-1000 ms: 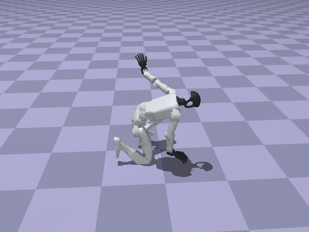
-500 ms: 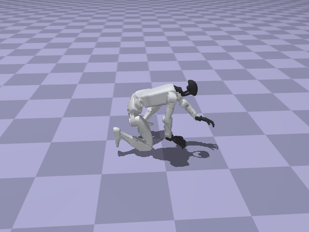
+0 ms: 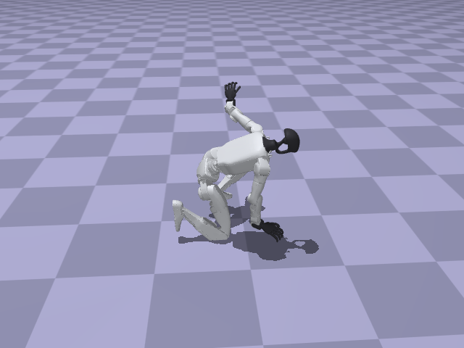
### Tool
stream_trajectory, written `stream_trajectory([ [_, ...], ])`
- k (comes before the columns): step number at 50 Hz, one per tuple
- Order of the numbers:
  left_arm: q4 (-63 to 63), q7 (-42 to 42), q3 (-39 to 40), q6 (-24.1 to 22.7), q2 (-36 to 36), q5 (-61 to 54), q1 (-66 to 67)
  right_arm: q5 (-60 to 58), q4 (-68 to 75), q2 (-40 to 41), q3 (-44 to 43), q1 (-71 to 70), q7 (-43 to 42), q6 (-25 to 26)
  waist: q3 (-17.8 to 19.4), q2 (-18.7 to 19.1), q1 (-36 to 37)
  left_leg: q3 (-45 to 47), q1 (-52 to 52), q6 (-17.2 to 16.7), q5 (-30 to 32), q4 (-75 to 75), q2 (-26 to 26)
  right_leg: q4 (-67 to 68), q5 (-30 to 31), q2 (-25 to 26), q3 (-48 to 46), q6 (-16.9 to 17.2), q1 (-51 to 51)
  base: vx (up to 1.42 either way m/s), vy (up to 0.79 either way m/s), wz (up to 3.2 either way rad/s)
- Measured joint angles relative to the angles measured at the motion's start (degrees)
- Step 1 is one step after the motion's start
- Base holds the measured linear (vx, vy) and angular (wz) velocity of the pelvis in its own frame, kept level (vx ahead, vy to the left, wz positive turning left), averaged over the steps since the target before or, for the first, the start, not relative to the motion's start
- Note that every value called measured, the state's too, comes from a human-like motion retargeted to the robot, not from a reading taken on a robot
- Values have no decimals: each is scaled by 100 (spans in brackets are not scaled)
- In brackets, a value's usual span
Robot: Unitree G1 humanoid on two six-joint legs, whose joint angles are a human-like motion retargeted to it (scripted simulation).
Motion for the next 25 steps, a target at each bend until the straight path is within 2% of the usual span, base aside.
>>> stream_trajectory([
  [2, 141, -55, 711, 79, -792, -188, 914, 23, 64, -37, -124, 124, -51, 20, 0, 21, 123, 15, 0, 18, 14, -22, -52, -49, -8, -42, -42, 48, 58, 5, -3, 33],
  [5, 412, -162, 1216, 217, -1751, -491, 1651, 90, 119, -96, -292, 333, -103, 56, 0, 40, 307, 39, 0, 9, 44, -86, -133, -107, -3, -102, -114, 92, 116, 3, -5, 35],
  [7, 710, -259, 1283, 346, -2078, -735, 1769, 155, 145, -112, -339, 424, -106, 96, 0, 33, 379, 49, 0, -22, 65, -143, -173, -126, 4, -128, -162, 99, 127, 0, -7, 33],
  [10, 1287, -450, 1226, 573, -2094, -984, 1638, 196, 180, -43, -324, 428, -67, 164, 0, -47, 351, 55, 0, -86, 88, -240, -203, -129, 11, -128, -237, 90, 121, -4, -9, 29],
  [14, 1825, -754, 855, 826, -1301, -852, 1081, 160, 190, 254, -150, 194, 26, 202, 0, -308, 59, 33, 0, -187, 121, -386, -179, -86, 24, 7, -344, 73, 98, -9, -13, 25],
  [19, 1627, -1272, -158, 1051, 392, -198, -100, 192, 121, 763, 223, -226, 187, 139, 0, -764, -479, -32, 0, -324, 232, -583, -128, 19, 74, 298, -442, 31, 53, -14, -15, 19],
  [22, 1309, -1465, -1252, 1234, 1584, 696, -1414, 233, 29, 1072, 452, -459, 286, 48, 0, -1089, -838, -59, 0, -420, 343, -705, -143, 98, 101, 398, -486, -9, 22, -17, -12, 19],
  [25, 983, -1523, -2955, 1453, 2503, 1782, -3590, 345, -78, 1371, 804, -753, 354, -125, 0, -1432, -1295, -73, 0, -523, 462, -809, -176, 192, 122, 428, -528, -55, -10, -17, -8, 14],
])
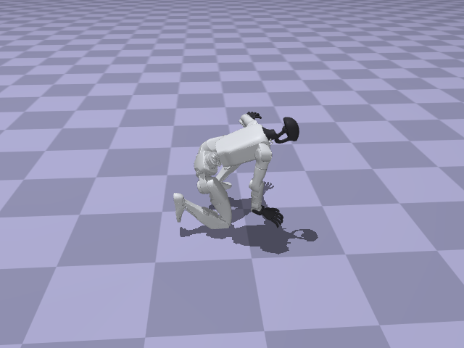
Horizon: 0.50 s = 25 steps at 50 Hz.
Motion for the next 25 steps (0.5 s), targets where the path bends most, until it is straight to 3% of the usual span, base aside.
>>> stream_trajectory([
  [3, -228, 161, -2512, 129, 23, 1167, -3203, 194, -7, 167, 537, -349, -16, -279, 0, -165, -481, -40, 0, -111, 85, -64, -1, 105, 31, 61, -59, -41, -17, -17, -5, 0],
  [6, 34, 398, -5523, 306, -1144, 2392, -6857, 400, 38, 245, 716, -411, -30, -609, 0, -332, -533, -86, 0, -245, 122, -103, 61, 211, 75, 204, -96, -88, -74, -15, -2, -15],
  [8, 283, 340, -6732, 431, -2169, 3054, -8472, 414, 70, 372, 698, -420, 70, -703, 0, -410, -508, -101, 0, -325, 117, -110, 147, 278, 138, 347, -105, -129, -154, -13, 3, -30],
  [12, 524, 66, -6889, 633, -3620, 3895, -9515, 278, 72, 445, 1040, -622, 385, -540, 0, -412, -765, -29, 0, -346, 114, -84, 295, 421, 178, 459, -113, -166, -268, -10, 12, -32],
  [15, 761, 283, -6939, 669, -4066, 4152, -9643, 232, 43, 520, 1271, -873, 248, -556, 0, -412, -1024, 50, 0, -345, 161, -84, 328, 445, 221, 393, -60, -215, -369, -3, 10, -11],
  [20, 929, 1385, -7580, 432, -3207, 4763, -9123, -124, -93, 556, 1005, -980, -363, -861, 0, -412, -1070, 83, 0, -269, 196, -29, 291, 322, 187, 242, 124, -173, -360, 3, 3, -4],
  [22, 1123, 1584, -7592, 369, -2519, 4439, -8689, -209, -89, 543, 798, -919, -515, -937, 0, -411, -907, 124, 0, -124, 172, 30, 304, 300, 136, 191, 232, -143, -359, 8, 7, -12],
  [25, 1603, 1378, -7131, 248, -1403, 3085, -7643, -225, -31, 395, 568, -776, -535, -817, 0, -349, -562, 175, 0, 84, 98, 132, 328, 262, 89, 93, 362, -133, -397, 11, 6, -10],
])
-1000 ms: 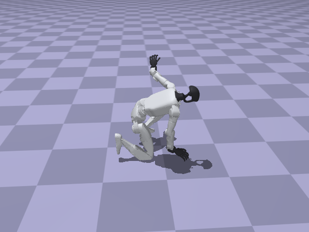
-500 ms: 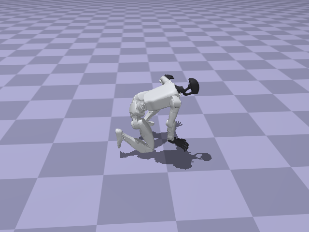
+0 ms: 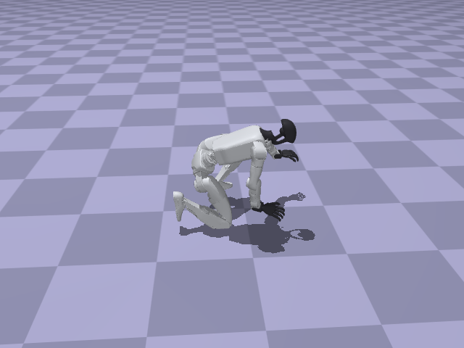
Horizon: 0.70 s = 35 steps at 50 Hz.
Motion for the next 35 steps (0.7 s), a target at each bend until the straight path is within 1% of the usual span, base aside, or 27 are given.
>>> stream_trajectory([
  [2, 349, -315, 720, -90, 686, -1288, 1064, 39, 37, -147, -222, 168, 20, 114, 0, 201, 324, 8, 0, 122, -87, 80, 22, -36, -23, -75, 33, -17, -22, 16, 5, -18],
  [3, 479, -477, 1233, -214, 1094, -1895, 1655, 17, 65, -109, -503, 293, -31, 71, 0, 212, 538, -23, 0, 144, -158, 154, 75, -43, -61, -81, 30, -34, -6, 17, 4, -33],
  [5, 820, -732, 2403, -235, 1638, -2978, 3040, -57, 138, -224, -868, 565, -5, 234, 0, 355, 977, -50, 0, 252, -256, 247, 119, -87, -84, -125, 27, -56, -4, 17, 4, -23],
  [7, 1085, -714, 4059, -142, 1538, -3684, 5034, -196, 147, -771, -1033, 930, 210, 806, 0, 826, 1415, -51, 0, 391, -302, 281, 92, -165, -61, -188, 9, -25, 8, 16, 4, -5],
  [8, 1146, -667, 5024, -227, 1429, -3893, 6086, -310, 149, -992, -1217, 1135, 214, 898, 0, 1045, 1634, -88, 0, 443, -349, 334, 99, -205, -86, -186, -26, 1, 87, 18, 3, -15],
  [10, 1118, -526, 7021, -428, 971, -4153, 8327, -497, 157, -1407, -1446, 1441, 198, 996, 0, 1464, 1939, -156, 0, 553, -433, 431, 111, -291, -127, -159, -94, 73, 253, 17, 3, -16],
  [12, 914, -371, 8760, -551, 236, -4277, 10379, -543, 178, -1628, -1451, 1538, 190, 1060, 0, 1698, 2033, -176, 0, 685, -485, 485, 120, -373, -141, -120, -143, 155, 370, 14, 1, -1],
  [13, 869, -316, 9369, -585, -112, -4329, 11104, -548, 205, -1675, -1485, 1576, 179, 1074, 0, 1755, 2092, -173, 0, 750, -509, 505, 132, -408, -147, -95, -161, 196, 413, 12, 0, 6],
  [15, 820, -224, 10317, -636, -771, -4436, 12195, -551, 249, -1721, -1584, 1668, 153, 1096, 0, 1817, 2229, -160, 0, 870, -561, 541, 169, -470, -154, -41, -202, 267, 481, 11, 0, 8],
  [17, 832, -165, 10927, -641, -1308, -4552, 12814, -537, 275, -1737, -1699, 1784, 128, 1115, 0, 1840, 2392, -139, 0, 975, -616, 569, 220, -514, -155, -1, -252, 305, 514, 9, 0, 8],
  [20, 927, -95, 11369, -589, -1828, -4703, 13135, -477, 325, -1766, -1845, 1955, 104, 1162, 0, 1859, 2639, -101, 0, 1092, -695, 601, 281, -544, -167, -14, -313, 310, 507, 7, 0, 9],
  [22, 949, -112, 11431, -518, -1967, -4796, 13052, -417, 354, -1770, -1902, 2038, 124, 1205, 0, 1847, 2734, -83, 0, 1129, -722, 604, 284, -544, -176, -80, -353, 274, 484, 0, 0, 0],
  [25, 898, -278, 11309, -413, -1925, -4929, 12666, -340, 384, -1705, -1901, 2060, 216, 1274, 0, 1763, 2722, -71, 0, 1118, -725, 584, 250, -527, -201, -178, -395, 223, 470, 0, 0, 0],
  [27, 804, -487, 11042, -376, -1715, -4958, 12255, -308, 385, -1585, -1822, 1988, 293, 1292, 0, 1648, 2584, -88, 0, 1062, -697, 547, 209, -513, -211, -185, -414, 214, 491, -4, -6, 18],
  [29, 682, -681, 10608, -360, -1386, -4885, 11723, -282, 368, -1419, -1690, 1866, 356, 1282, 0, 1501, 2375, -121, 0, 981, -656, 494, 166, -497, -210, -143, -429, 222, 523, -7, -8, 17],
  [31, 508, -833, 9978, -350, -955, -4693, 11037, -240, 329, -1232, -1516, 1718, 398, 1243, 0, 1335, 2128, -164, 0, 885, -608, 432, 123, -476, -201, -68, -440, 239, 557, -10, -9, 15],
  [33, 274, -936, 9121, -324, -453, -4366, 10123, -167, 274, -1051, -1317, 1564, 429, 1177, 0, 1163, 1872, -207, 0, 787, -554, 363, 82, -446, -186, 13, -450, 250, 579, -12, -9, 13],
  [35, -49, -1024, 8090, -279, 61, -3907, 8974, -72, 201, -874, -1098, 1411, 468, 1088, 0, 971, 1625, -246, 0, 691, -503, 304, 57, -400, -173, 92, -450, 248, 580, -13, -8, 6],
])
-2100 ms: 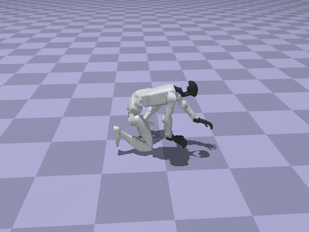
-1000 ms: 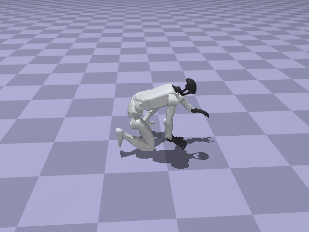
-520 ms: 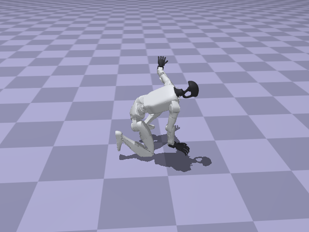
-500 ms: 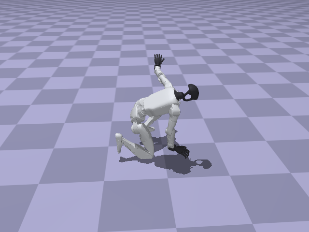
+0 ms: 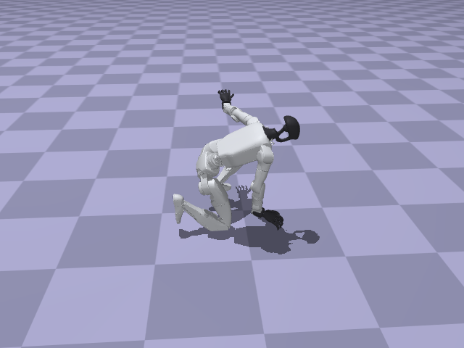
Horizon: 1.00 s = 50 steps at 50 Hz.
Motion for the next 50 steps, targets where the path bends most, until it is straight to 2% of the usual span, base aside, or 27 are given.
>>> stream_trajectory([
  [3, -574, -74, -2056, 106, 537, 986, -2465, 167, -103, 201, 379, -227, 100, -170, 0, -303, -327, -27, 0, -113, 78, -62, 2, 106, 27, 81, 27, -43, -61, -14, -5, -5],
  [5, -897, -45, -3789, 205, 522, 1839, -4579, 276, -146, 252, 640, -344, 187, -287, 0, -478, -473, -28, 0, -164, 126, -83, 27, 191, 48, 115, 60, -85, -128, -14, -1, -15],
  [8, -987, 26, -6431, 435, -443, 3187, -7852, 415, -164, 306, 831, -367, 354, -427, 0, -827, -475, 0, 0, -213, 178, -89, 105, 332, 83, 169, 143, -158, -278, -13, 2, -23],
  [10, -916, 4, -7513, 565, -1352, 3856, -9368, 459, -157, 436, 921, -424, 480, -458, 0, -1029, -522, 18, 0, -248, 192, -80, 177, 422, 122, 237, 207, -201, -389, -12, 4, -31],
  [14, -675, -160, -7781, 747, -2944, 4433, -10775, 543, -92, 542, 1390, -799, 627, -467, 0, -1034, -953, 4, 0, -369, 203, -77, 277, 514, 244, 390, 220, -285, -509, -9, 6, -28],
  [17, -813, -340, -7897, 738, -3341, 4715, -11282, 568, -43, 722, 1701, -1186, 632, -510, 0, -1034, -1395, 23, 0, -516, 214, -101, 308, 526, 326, 472, 235, -310, -569, -6, 8, -13],
  [20, -1191, -385, -8509, 534, -2970, 5435, -11492, 383, -64, 898, 1808, -1501, 527, -646, 0, -1034, -1763, 104, 0, -609, 247, -143, 282, 488, 369, 460, 298, -266, -613, -2, 9, 5],
  [23, -1247, 240, -9145, 491, -2118, 6200, -11408, 93, -132, 952, 1621, -1656, 230, -789, 0, -1034, -1930, 263, 0, -546, 321, -173, 184, 430, 324, 278, 439, -166, -633, 3, 11, 21],
  [25, -1054, 714, -9224, 548, -1468, 6174, -11069, -37, -139, 912, 1395, -1633, -11, -854, 0, -1030, -1852, 350, 0, -473, 353, -148, 137, 399, 252, 123, 555, -118, -633, 8, 11, 12],
  [26, -889, 759, -9205, 548, -1121, 5804, -10831, -65, -125, 869, 1285, -1575, -45, -820, 0, -1026, -1762, 375, 0, -422, 368, -129, 105, 375, 225, 38, 592, -108, -624, 11, 10, 9],
  [29, -400, 505, -8667, 443, -27, 4325, -9780, -113, -82, 629, 1011, -1332, -23, -646, 0, -748, -1413, 385, 0, -276, 367, -54, 14, 292, 165, -162, 650, -86, -557, 14, 7, 1],
  [33, 224, -6, -7252, 378, 1336, 2154, -7597, -160, -54, 240, 491, -824, 104, -247, 0, -331, -719, 294, 0, -105, 266, 74, -32, 186, 151, -233, 627, -59, -445, 16, 1, -9],
  [35, 552, -110, -6231, 374, 1776, 1213, -6146, -187, -20, 35, 122, -473, 109, -58, 0, -126, -243, 235, 0, 6, 178, 148, -5, 128, 155, -205, 576, -53, -385, 16, -1, -21],
  [37, 889, -100, -4444, 128, 1873, 407, -4227, -364, 20, -222, -424, -12, -8, -48, 0, 183, 302, 130, 0, 90, 31, 289, 78, 71, 108, -140, 476, -44, -237, 17, 1, -31],
  [40, 1264, 175, -1378, -200, 1155, -599, -1022, -386, 58, -946, -724, 469, -83, 31, 0, 900, 831, 78, 0, 306, -109, 416, 124, -31, 86, -149, 358, -18, -96, 15, 3, -11],
  [43, 1181, 438, 1526, -404, -82, -1055, 1971, -382, 63, -1244, -669, 533, -126, 88, 0, 1188, 856, 110, 0, 466, -169, 491, 122, -108, 52, -236, 301, 24, -20, 11, 3, 11],
  [46, 1282, 688, 3025, -375, -1091, -1207, 3441, -382, 111, -1242, -730, 580, -200, 145, 0, 1183, 910, 162, 0, 517, -161, 508, 90, -160, 23, -337, 286, 68, 5, 8, 1, 21],
  [50, 1378, 887, 3884, -299, -1735, -1467, 4013, -331, 138, -1232, -853, 706, -270, 222, 0, 1150, 1008, 192, 0, 440, -90, 457, 16, -210, 13, -441, 254, 98, 19, 3, -3, 24],
])
